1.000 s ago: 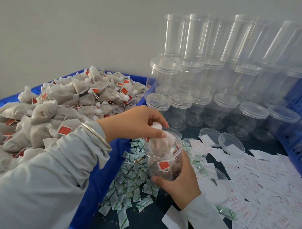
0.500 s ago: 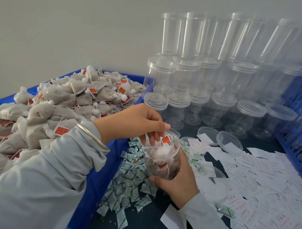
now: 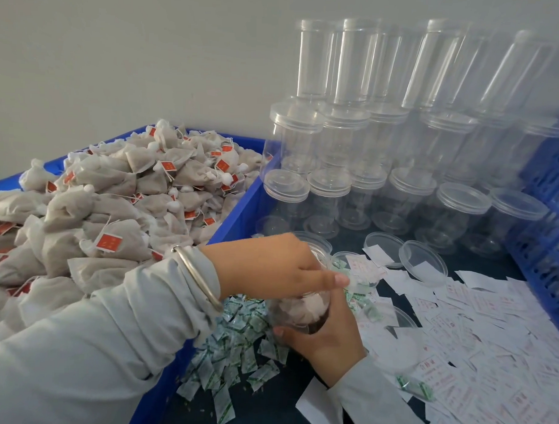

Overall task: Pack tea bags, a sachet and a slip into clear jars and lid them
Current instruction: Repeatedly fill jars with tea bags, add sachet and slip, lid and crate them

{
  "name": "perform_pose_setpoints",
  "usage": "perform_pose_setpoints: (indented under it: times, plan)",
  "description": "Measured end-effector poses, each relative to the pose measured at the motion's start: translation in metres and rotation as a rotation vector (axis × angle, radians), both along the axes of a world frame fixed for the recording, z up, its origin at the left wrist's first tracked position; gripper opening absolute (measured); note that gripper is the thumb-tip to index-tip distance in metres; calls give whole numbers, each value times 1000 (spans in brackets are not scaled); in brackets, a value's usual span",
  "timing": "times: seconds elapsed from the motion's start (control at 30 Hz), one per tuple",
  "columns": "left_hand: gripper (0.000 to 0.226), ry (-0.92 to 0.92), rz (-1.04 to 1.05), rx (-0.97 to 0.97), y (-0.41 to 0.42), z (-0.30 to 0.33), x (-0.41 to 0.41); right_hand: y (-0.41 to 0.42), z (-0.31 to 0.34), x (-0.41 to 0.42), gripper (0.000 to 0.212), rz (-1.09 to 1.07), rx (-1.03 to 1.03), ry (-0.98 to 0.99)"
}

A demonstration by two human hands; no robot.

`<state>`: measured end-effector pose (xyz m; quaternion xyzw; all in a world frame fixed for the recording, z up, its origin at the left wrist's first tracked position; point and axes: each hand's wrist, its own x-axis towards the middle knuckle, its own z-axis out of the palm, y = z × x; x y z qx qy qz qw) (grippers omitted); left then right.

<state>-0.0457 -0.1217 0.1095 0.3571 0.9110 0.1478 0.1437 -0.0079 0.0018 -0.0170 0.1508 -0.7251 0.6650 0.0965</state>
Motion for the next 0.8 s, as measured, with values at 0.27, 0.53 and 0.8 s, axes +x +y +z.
perform_pose_setpoints:
  times: [0.27,0.53,0.8]
  plan:
    - [30,281,351,221,-33,4,-33,6,-3,-1,80,-260,-100,-53]
    - [39,-23,48,-658,-9,-32,-30,12,1,-4,84,-465,-138,-6]
    - [38,-107,5,-755,-9,-36,-34,9,-5,-3,92,-329,-67,-18]
